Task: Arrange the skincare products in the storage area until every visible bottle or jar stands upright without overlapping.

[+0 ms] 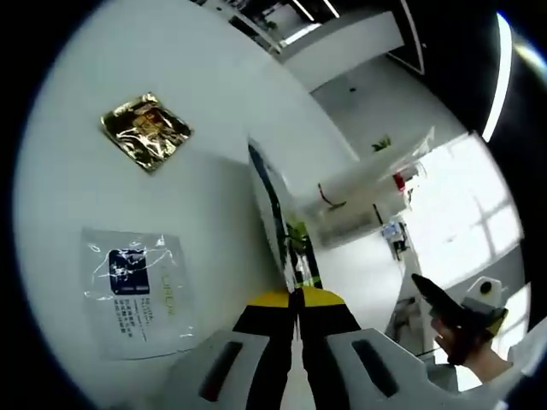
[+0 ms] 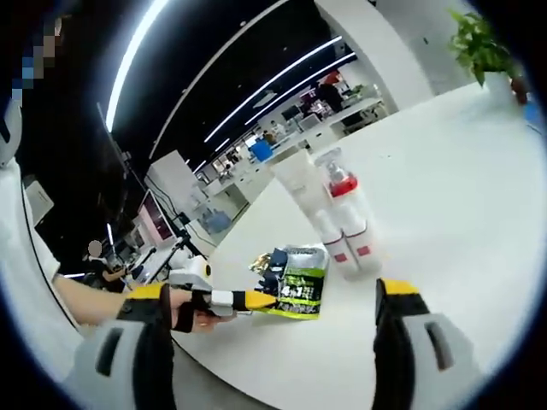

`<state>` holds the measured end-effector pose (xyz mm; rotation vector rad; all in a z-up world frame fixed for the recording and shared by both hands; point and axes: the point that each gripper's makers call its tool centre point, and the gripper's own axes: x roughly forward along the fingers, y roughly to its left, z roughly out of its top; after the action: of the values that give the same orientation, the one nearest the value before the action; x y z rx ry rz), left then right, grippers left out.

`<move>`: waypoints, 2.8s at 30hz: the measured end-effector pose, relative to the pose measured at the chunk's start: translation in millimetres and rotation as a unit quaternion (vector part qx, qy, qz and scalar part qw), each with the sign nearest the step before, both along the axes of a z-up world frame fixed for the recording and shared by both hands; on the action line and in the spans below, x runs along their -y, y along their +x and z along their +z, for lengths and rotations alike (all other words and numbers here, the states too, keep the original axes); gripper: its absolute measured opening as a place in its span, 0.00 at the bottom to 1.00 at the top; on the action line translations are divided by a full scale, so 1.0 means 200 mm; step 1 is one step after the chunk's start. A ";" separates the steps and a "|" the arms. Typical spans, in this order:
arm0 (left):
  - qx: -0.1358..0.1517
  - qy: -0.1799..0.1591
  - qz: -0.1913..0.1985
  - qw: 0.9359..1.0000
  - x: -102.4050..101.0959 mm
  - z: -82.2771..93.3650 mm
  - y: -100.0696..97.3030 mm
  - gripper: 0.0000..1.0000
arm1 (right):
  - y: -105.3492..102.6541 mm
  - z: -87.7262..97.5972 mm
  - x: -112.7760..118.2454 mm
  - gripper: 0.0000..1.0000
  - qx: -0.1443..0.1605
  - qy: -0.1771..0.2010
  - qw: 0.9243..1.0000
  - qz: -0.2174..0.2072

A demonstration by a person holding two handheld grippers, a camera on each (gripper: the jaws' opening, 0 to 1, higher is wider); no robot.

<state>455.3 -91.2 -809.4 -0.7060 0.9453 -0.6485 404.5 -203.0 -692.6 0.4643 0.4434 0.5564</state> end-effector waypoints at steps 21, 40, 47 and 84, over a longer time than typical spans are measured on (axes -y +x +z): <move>0.092 0.139 -0.069 0.984 -0.04 0.00 0.02 0.05 | 0.00 -0.01 0.00 1.00 -0.003 0.000 1.000 0.000; 0.191 0.284 -0.137 0.930 -0.14 0.05 0.04 0.27 | 0.00 -0.01 0.00 1.00 -0.005 0.003 1.000 -0.002; 0.243 0.302 -0.176 0.905 -0.08 0.10 0.09 0.33 | 0.00 -0.01 0.00 1.00 -0.007 0.003 1.000 -0.001; 0.261 0.333 -0.316 0.849 0.04 -0.07 0.19 0.65 | 0.01 -0.02 0.01 1.00 -0.009 0.002 1.000 -0.007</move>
<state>493.6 -99.9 -824.0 0.4291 0.7987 -0.9498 405.7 -205.7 -697.3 0.4760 0.4552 0.5406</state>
